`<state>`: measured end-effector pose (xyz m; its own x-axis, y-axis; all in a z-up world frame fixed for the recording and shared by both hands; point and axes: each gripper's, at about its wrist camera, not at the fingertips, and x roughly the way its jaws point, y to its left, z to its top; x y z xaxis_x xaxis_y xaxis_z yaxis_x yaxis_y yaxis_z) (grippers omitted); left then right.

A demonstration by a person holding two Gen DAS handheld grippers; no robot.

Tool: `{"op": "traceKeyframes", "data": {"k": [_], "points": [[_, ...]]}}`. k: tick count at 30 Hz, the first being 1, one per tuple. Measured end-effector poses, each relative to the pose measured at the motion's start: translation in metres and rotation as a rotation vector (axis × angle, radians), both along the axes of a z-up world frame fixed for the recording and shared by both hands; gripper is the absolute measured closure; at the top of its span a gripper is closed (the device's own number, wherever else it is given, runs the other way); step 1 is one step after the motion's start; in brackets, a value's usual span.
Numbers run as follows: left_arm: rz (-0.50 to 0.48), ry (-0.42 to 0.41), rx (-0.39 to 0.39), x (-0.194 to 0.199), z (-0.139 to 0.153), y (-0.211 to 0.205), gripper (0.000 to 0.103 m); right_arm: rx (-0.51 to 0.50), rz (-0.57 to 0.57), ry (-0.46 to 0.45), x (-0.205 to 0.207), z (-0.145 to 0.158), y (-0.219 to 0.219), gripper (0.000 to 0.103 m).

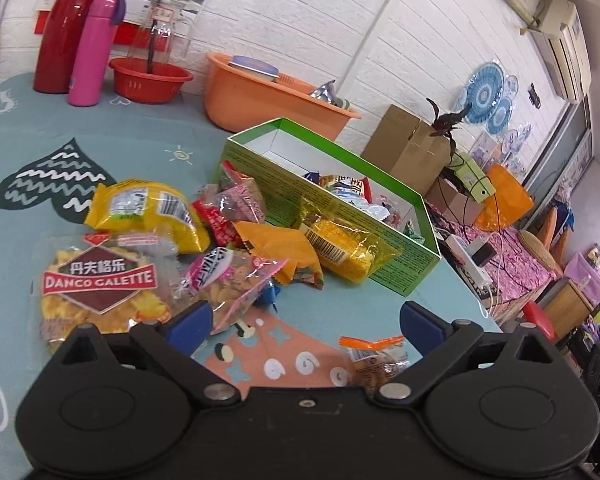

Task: Organize snacks
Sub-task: 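Grasp the brown cookie packet with orange stick using the right gripper, then grasp the pink-white cookie bag with the left gripper while right holds brown packet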

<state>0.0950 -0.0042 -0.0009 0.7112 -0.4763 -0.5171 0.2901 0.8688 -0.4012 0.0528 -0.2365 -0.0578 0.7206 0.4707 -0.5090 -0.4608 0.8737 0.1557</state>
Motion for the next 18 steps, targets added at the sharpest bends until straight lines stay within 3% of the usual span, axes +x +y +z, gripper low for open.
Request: {"op": "traceKeyframes", "data": {"k": [12, 18], "points": [[0.037, 0.021, 0.038, 0.027, -0.008, -0.005, 0.000, 0.037, -0.074, -0.011, -0.004, -0.001, -0.028, 0.042], [0.065, 0.017, 0.096, 0.034, -0.016, -0.006, 0.000, 0.050, -0.072, -0.011, -0.005, -0.003, -0.028, 0.042]]}}
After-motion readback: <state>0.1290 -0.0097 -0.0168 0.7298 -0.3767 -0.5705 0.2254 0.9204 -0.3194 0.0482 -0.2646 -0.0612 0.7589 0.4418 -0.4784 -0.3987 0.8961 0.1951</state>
